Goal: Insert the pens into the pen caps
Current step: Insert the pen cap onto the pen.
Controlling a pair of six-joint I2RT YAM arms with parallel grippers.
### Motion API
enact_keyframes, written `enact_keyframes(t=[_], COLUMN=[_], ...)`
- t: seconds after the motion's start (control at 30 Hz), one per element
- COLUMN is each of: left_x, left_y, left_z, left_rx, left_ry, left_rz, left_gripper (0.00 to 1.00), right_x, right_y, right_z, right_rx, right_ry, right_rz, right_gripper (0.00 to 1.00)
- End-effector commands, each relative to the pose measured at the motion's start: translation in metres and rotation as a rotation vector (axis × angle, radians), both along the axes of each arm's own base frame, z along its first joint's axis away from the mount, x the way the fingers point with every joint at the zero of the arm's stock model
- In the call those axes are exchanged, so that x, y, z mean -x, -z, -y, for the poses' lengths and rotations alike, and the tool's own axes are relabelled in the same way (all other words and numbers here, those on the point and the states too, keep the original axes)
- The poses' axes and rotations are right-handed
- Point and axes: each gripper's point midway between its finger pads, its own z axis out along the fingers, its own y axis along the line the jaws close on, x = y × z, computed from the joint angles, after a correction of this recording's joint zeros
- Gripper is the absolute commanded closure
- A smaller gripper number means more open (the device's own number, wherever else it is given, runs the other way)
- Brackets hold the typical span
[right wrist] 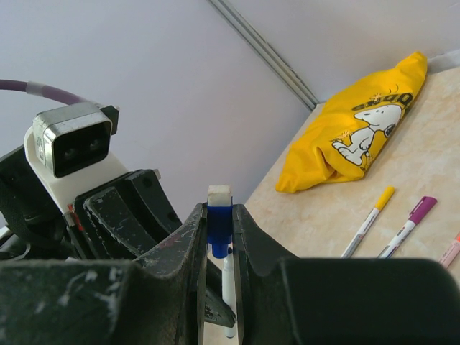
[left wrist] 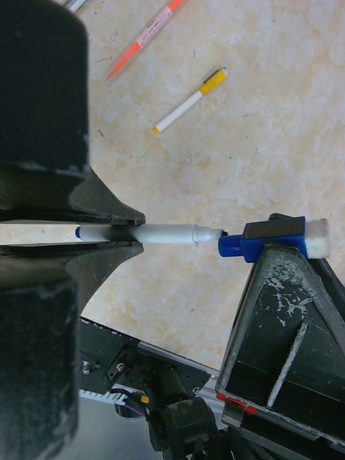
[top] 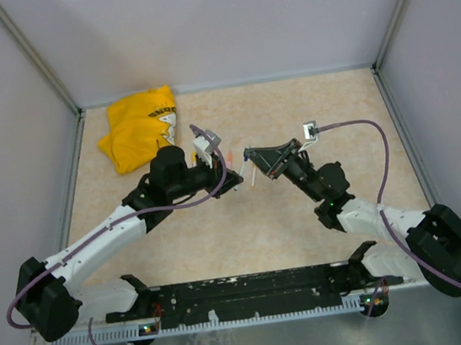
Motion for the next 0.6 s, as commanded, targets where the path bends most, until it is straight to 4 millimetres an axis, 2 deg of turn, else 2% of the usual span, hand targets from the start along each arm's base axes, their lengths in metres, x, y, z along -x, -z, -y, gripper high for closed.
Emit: enact_keyframes(t=[0.0, 0.4, 0.57], left_x=[0.001, 0.000, 0.000], left_y=[-0.017, -0.019, -0.018], left_z=[0.002, 0.002, 0.001], left_rx=[0.041, 0.051, 0.049], left_ry=[0.005, -0.001, -0.002], left_rz=[0.051, 0.051, 0.049], left_gripper=[1.00, 1.00, 1.00], right_x=[0.001, 0.002, -0.004], right_y=[-0.011, 0.001, -0.009], right_z=[0.004, -0.001, 0.005], right_rx=[-0.014, 0.020, -0.022], right_ry=[0.010, -0.013, 0.030], right_rz=[0.057, 0.037, 0.035], right_gripper=[0.97, 0.95, 0.95])
